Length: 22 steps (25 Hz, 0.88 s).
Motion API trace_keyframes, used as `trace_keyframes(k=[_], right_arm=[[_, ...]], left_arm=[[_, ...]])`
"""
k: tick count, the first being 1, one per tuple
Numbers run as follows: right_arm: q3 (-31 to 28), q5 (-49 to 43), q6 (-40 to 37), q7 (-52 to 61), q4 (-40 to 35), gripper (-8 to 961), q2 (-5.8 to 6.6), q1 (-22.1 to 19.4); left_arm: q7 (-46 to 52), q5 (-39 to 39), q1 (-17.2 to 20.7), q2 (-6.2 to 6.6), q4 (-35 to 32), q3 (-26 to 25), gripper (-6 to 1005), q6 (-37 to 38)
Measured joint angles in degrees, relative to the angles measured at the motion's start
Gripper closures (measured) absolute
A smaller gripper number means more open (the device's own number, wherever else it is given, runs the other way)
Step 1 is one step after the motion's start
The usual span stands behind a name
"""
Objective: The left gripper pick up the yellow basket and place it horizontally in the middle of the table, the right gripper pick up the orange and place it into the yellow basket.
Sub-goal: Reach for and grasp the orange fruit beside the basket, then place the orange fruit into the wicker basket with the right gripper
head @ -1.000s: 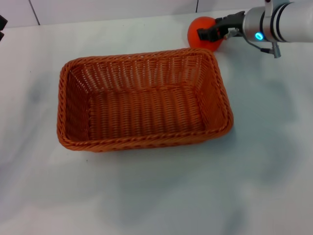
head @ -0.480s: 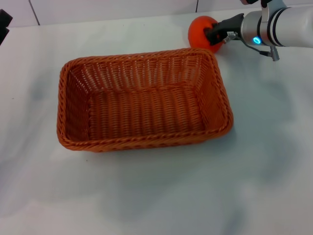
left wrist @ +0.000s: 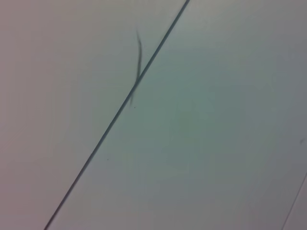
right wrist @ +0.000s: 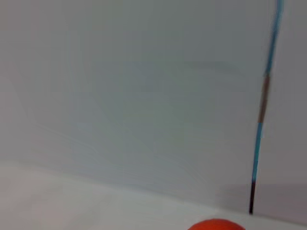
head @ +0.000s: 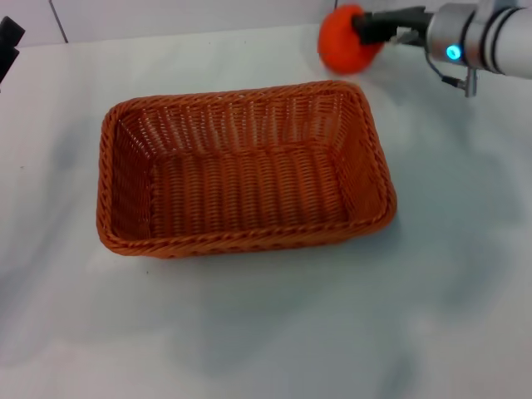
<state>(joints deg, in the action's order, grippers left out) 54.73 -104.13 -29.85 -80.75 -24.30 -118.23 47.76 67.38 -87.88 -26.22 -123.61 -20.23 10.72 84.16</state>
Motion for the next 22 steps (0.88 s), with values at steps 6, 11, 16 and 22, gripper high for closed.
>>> trace_keyframes(k=[6, 11, 16, 22], right_arm=[[-5.8, 23.1, -21.2, -16.8, -1.3, 885, 0.41, -6.0], [-4.4, 25.5, -38.9, -24.4, -1.3, 886, 0.18, -6.7], [1.2, 21.5, -45.5, -28.3, -1.7, 858, -0.58, -5.1], [2.7, 21.1, -44.1, -29.2, -1.1, 686, -1.24, -4.8]], left_arm=[[0.0, 0.2, 0.1, 0.13, 0.6, 0.0, 311, 0.0], [-0.1, 0.3, 0.0, 0.13, 0.6, 0.0, 311, 0.0], [-0.1, 0.3, -0.2, 0.13, 0.6, 0.0, 310, 0.0], [0.0, 0.4, -0.2, 0.13, 0.9, 0.0, 310, 0.0]])
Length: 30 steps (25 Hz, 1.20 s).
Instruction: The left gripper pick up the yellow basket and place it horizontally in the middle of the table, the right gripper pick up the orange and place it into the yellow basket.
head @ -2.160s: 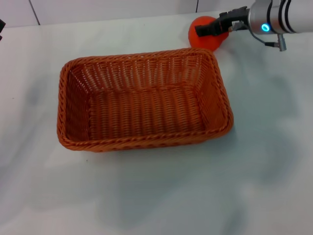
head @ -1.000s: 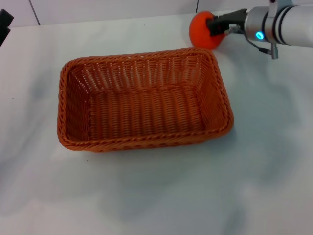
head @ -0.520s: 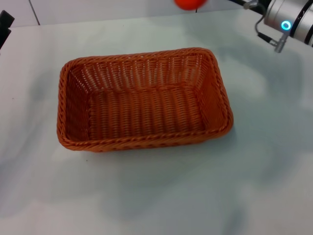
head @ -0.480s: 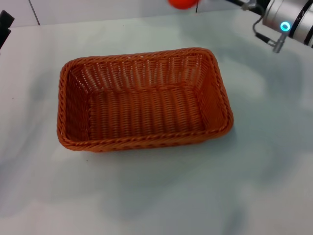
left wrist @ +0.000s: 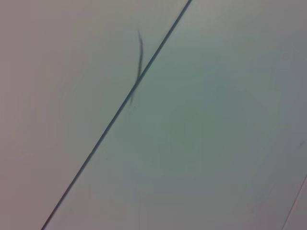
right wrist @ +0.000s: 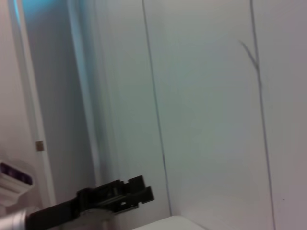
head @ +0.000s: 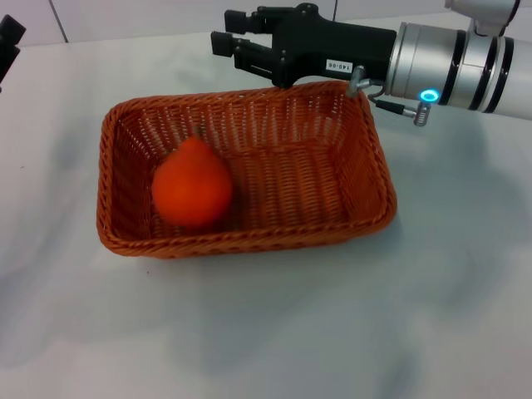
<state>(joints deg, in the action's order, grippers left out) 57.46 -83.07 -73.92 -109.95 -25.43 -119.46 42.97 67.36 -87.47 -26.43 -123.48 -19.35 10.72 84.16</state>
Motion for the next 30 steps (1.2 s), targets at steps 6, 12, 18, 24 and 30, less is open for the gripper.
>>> trace_keyframes(k=[6, 12, 18, 24, 30], right_arm=[[-0.5, 6.7, 2.8, -2.9, 0.2, 443, -0.09, -2.5], [-1.3, 21.1, 6.2, -8.9, 2.4, 310, -0.2, -6.7], [-4.4, 39.9, 8.0, -21.2, 10.1, 110, -0.3, -8.7], [-5.7, 54.1, 8.1, -31.0, 15.8, 9, -0.52, -8.5], [-7.0, 60.1, 8.2, -34.4, 17.8, 8, -0.51, -8.6]], left_arm=[[0.0, 0.2, 0.2, 0.0, 0.2, 0.0, 311, 0.1], [0.0, 1.7, 0.8, -0.16, 0.2, -0.2, 320, 0.5], [-4.4, 6.2, 1.5, -0.41, 2.0, -0.8, 333, 1.1], [-25.4, 13.3, 1.5, -0.48, 10.2, -4.1, 347, 5.2], [-53.9, 16.0, -0.2, -0.71, 18.1, -7.3, 360, 8.0]])
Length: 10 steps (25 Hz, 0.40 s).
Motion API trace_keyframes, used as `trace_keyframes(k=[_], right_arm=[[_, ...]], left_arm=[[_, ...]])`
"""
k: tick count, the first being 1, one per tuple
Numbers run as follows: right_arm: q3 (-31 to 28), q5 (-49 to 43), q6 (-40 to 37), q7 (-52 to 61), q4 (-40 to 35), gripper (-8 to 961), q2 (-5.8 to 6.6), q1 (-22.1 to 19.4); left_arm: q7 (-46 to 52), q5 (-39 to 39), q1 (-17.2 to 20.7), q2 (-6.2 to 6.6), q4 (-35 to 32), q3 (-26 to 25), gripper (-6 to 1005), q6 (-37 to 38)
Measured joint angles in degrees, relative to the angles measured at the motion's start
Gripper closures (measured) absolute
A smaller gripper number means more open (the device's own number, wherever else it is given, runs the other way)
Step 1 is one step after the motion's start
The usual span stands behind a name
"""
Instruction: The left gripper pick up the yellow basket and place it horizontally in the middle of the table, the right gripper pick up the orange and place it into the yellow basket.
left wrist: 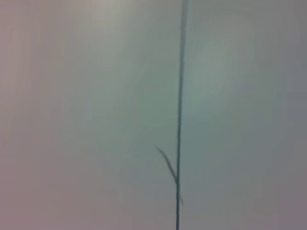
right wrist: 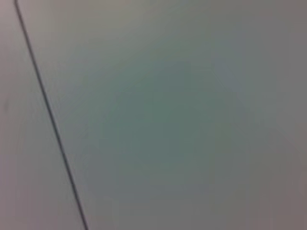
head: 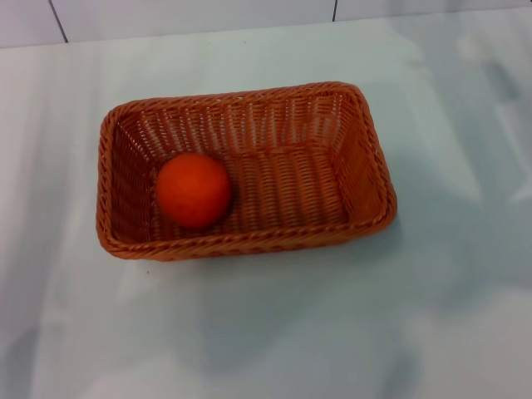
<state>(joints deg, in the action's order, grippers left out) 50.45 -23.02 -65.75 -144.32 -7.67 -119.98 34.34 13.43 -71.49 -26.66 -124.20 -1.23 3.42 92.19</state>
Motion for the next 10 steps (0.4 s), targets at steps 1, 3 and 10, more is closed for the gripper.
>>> trace_keyframes(k=[1, 3, 10], right_arm=[[-0.2, 0.4, 0.0, -0.6, 0.2, 8, 0.01, 0.0], [-0.3, 0.5, 0.2, -1.4, 0.3, 8, 0.03, -0.1], [-0.8, 0.6, 3.1, -4.6, -0.1, 8, 0.1, 0.3]], left_arm=[[-1.5, 0.0, -0.2, 0.01, 0.2, 0.0, 363, -0.1], [-2.0, 0.1, -0.4, 0.01, 0.4, 0.0, 367, -0.3], [-1.4, 0.3, -1.1, 0.01, 0.6, -0.1, 376, -0.5]])
